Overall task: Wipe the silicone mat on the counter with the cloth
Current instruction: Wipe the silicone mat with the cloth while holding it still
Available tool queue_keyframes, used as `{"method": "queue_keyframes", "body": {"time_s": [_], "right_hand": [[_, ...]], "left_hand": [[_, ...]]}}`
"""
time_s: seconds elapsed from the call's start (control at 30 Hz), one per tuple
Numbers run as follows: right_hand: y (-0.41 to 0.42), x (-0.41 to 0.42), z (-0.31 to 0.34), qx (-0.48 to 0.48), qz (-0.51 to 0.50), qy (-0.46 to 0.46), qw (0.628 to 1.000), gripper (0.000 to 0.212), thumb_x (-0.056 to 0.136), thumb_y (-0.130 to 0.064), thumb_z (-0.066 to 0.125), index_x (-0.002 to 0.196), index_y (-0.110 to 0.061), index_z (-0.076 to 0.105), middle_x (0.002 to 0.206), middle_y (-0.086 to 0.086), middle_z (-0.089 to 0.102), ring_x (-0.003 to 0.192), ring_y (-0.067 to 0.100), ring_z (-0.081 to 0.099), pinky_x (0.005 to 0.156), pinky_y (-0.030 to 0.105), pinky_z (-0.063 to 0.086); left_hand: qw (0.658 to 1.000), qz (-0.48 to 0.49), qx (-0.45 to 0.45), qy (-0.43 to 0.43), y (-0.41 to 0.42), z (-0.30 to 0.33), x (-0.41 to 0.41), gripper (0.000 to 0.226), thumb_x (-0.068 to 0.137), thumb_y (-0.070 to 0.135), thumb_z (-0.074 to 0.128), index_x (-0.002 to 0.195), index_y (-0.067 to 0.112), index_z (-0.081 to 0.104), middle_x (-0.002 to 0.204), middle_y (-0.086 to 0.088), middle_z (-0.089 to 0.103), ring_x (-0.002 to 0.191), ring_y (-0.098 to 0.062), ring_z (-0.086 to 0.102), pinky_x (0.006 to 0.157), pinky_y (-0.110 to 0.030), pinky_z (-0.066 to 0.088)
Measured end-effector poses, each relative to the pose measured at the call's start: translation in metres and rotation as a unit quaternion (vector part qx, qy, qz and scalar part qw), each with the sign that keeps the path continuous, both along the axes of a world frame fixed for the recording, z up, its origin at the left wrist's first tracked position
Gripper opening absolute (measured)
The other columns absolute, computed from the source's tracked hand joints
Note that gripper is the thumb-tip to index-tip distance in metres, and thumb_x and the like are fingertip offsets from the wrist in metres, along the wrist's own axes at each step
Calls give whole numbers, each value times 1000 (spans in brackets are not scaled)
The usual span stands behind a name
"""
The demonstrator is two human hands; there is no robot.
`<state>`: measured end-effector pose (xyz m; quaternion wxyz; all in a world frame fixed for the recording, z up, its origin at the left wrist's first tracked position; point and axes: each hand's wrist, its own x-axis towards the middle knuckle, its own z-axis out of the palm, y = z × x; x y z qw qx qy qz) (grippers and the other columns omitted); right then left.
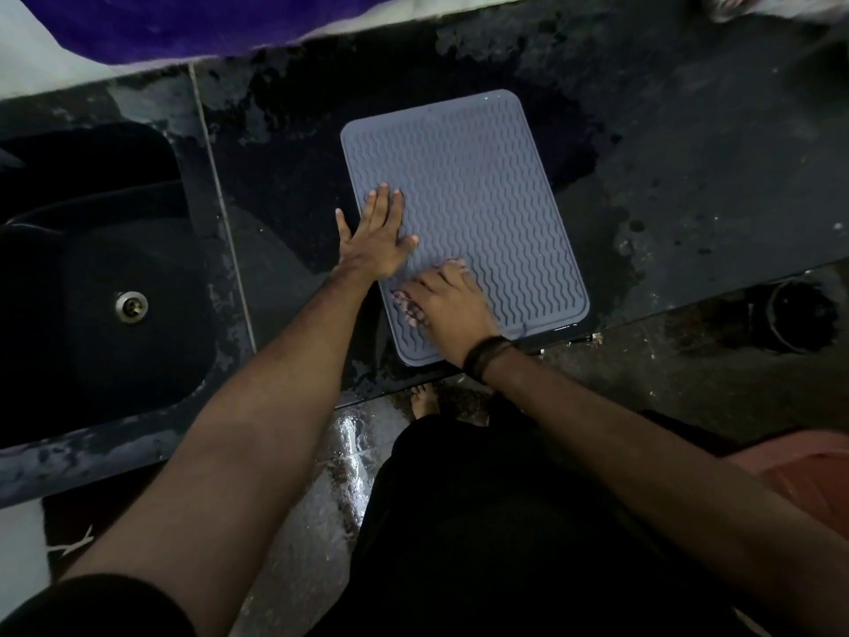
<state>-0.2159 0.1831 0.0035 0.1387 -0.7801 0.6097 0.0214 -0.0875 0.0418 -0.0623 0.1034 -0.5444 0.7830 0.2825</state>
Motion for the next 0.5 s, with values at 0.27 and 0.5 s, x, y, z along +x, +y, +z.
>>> {"method": "queue_keyframes", "body": {"time_s": [0.27,0.5], "right_hand": [[56,-7,-11,36,77,24,996,52,86,-18,38,136,-21,52,135,2,53,125,32,43,101,44,37],[33,-44,15,-5,28,16,999,49,84,-16,57,132,-23,56,129,1,57,123,28,45,102,42,35]], "left_hand": [[1000,6,8,8,0,2,0,78,104,57,28,160,25,-16,166,4,-26,153,-14,-23,115,-60,-21],[1000,5,12,5,0,3,-2,78,104,56,29,159,25,-16,166,3,-26,153,-15,-23,115,-61,-20]]}}
